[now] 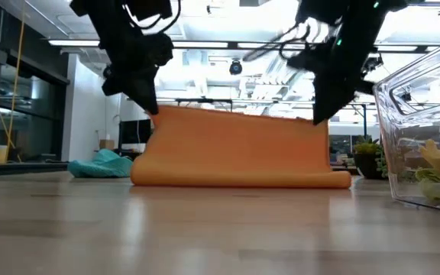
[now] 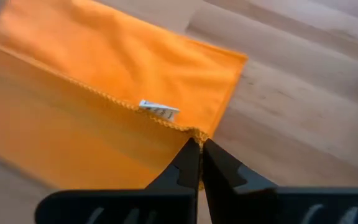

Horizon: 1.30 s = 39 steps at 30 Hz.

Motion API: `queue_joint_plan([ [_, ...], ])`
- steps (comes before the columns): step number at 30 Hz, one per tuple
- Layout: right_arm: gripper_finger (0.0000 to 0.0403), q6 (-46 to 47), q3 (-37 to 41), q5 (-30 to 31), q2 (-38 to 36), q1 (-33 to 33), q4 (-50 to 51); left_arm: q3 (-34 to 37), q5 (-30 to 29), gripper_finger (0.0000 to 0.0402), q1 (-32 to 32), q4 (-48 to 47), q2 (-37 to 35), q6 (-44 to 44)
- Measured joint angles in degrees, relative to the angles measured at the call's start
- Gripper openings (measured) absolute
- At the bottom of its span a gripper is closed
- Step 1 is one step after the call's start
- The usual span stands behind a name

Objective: Fold microfiber towels
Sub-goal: Fold the orange microfiber cloth

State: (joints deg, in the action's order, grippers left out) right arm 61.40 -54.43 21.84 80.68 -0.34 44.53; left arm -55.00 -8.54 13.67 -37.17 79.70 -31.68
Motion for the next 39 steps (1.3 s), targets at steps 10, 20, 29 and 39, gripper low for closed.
queue_joint_plan([
  [10,0.0,-2.3,0.0,0.8,7.9,-3.6,-3.5,0.0,-3.4,0.0,1.5,2.7,6.1,0.5],
  [20,0.0,-1.9,0.0,4.1,14.4,-5.8,-7.4,0.0,-13.6,0.0,1.5,4.3,12.8,0.0],
  [29,0.0,-3.8,0.0,5.1,18.1,-8.1,-10.9,0.0,-14.9,0.0,1.4,5.5,17.4,-0.5],
  [39,0.0,-4.9,0.0,4.8,18.0,-10.1,-11.1,0.0,-16.2,0.0,1.6,8.7,18.3,3.7],
])
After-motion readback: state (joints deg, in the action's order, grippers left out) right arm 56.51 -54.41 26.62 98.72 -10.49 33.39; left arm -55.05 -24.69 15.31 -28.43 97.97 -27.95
